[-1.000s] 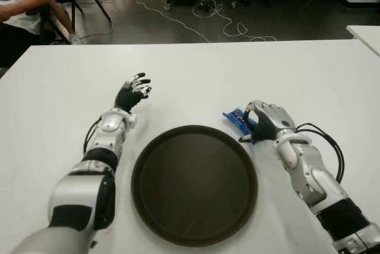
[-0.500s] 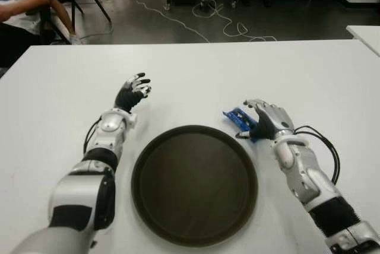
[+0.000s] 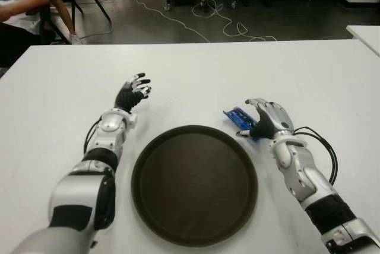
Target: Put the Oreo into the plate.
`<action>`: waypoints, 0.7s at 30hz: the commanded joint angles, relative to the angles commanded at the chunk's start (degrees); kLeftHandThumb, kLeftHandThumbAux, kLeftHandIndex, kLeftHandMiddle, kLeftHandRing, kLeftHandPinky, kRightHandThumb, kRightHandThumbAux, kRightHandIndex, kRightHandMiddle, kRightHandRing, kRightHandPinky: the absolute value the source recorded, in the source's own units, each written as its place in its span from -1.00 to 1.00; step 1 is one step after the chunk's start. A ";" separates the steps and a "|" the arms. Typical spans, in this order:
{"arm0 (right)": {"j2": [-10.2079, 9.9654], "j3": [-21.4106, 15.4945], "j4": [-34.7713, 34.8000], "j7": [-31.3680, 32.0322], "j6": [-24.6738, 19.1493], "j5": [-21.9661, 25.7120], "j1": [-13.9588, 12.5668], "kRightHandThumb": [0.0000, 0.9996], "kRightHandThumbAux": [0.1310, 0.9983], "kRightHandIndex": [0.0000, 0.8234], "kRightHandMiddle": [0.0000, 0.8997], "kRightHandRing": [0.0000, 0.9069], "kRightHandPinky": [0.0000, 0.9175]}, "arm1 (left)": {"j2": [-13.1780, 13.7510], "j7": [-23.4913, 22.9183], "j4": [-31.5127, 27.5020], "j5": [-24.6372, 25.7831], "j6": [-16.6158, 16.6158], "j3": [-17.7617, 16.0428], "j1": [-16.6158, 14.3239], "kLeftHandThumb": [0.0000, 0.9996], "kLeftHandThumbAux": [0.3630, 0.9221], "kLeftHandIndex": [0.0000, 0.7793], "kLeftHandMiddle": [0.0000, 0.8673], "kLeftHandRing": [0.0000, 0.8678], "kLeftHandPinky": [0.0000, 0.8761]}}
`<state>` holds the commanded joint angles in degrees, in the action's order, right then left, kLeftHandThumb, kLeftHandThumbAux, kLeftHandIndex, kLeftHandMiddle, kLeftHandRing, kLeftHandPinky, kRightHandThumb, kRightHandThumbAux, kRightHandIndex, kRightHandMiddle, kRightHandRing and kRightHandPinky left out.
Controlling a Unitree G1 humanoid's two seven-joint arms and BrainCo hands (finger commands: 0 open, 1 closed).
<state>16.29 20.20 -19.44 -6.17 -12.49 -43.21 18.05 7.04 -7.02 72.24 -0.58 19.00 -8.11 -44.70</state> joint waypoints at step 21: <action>-0.62 -0.33 -7.47 -3.73 3.95 2.23 1.79 -1.00 0.36 -0.54 -0.58 -0.61 -0.76 | 0.03 0.14 0.11 -0.32 0.17 0.30 0.00 -0.77 0.27 -0.65 -0.52 -0.50 -0.51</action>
<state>15.67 19.87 -26.91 -9.91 -8.54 -40.99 19.85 7.07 -6.88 72.34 -0.89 19.18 -7.81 -44.71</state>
